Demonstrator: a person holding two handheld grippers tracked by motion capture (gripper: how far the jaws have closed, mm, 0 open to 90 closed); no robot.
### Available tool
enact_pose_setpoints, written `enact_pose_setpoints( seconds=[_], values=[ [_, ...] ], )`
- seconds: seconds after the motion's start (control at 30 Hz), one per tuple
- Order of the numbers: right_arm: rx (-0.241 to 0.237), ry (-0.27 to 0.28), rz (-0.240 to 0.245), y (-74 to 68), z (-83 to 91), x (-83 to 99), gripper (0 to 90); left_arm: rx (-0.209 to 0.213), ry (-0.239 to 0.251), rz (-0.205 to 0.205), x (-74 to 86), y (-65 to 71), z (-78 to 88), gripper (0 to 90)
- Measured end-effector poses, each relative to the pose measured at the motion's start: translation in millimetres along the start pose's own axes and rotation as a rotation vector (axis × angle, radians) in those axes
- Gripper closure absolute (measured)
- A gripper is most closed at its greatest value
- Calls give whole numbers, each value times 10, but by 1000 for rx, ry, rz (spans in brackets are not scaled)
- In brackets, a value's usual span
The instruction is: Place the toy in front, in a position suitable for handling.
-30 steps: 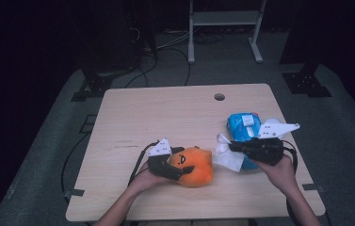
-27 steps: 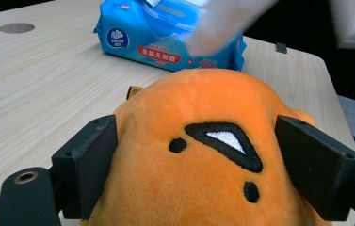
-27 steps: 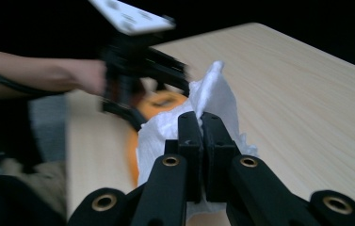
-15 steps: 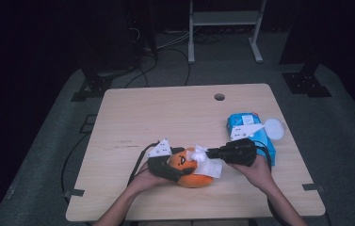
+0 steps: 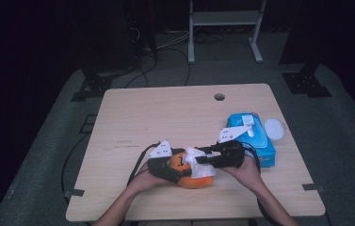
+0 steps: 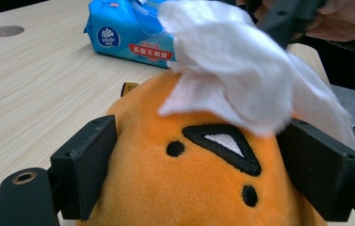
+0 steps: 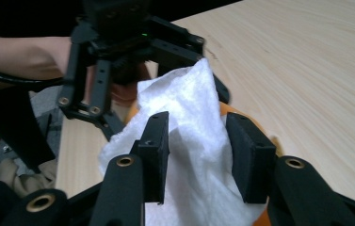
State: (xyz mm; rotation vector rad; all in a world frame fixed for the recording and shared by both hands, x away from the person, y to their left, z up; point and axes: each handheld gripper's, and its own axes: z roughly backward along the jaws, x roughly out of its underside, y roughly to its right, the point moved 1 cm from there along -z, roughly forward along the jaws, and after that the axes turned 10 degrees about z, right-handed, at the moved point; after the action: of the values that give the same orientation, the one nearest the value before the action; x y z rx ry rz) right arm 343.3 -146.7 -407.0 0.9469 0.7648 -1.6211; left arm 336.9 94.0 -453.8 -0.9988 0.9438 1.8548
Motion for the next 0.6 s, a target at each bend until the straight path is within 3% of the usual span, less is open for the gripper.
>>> enact_pose_setpoints(
  seconds=[0.1,0.3,0.43,0.6],
  values=[
    [13,-22,34,-43,-89,-22,610,1,-14,-18,-5,14,6,149],
    [27,-17,39,-26,-94,21,792,49,-43,5,-14,-37,64,149],
    [53,-37,45,-37,-30,68,812,67,-83,-15,-25,-34,108,151],
    [79,-52,18,-13,89,205,817,100,-98,-19,-21,-41,156,144]
  ],
)
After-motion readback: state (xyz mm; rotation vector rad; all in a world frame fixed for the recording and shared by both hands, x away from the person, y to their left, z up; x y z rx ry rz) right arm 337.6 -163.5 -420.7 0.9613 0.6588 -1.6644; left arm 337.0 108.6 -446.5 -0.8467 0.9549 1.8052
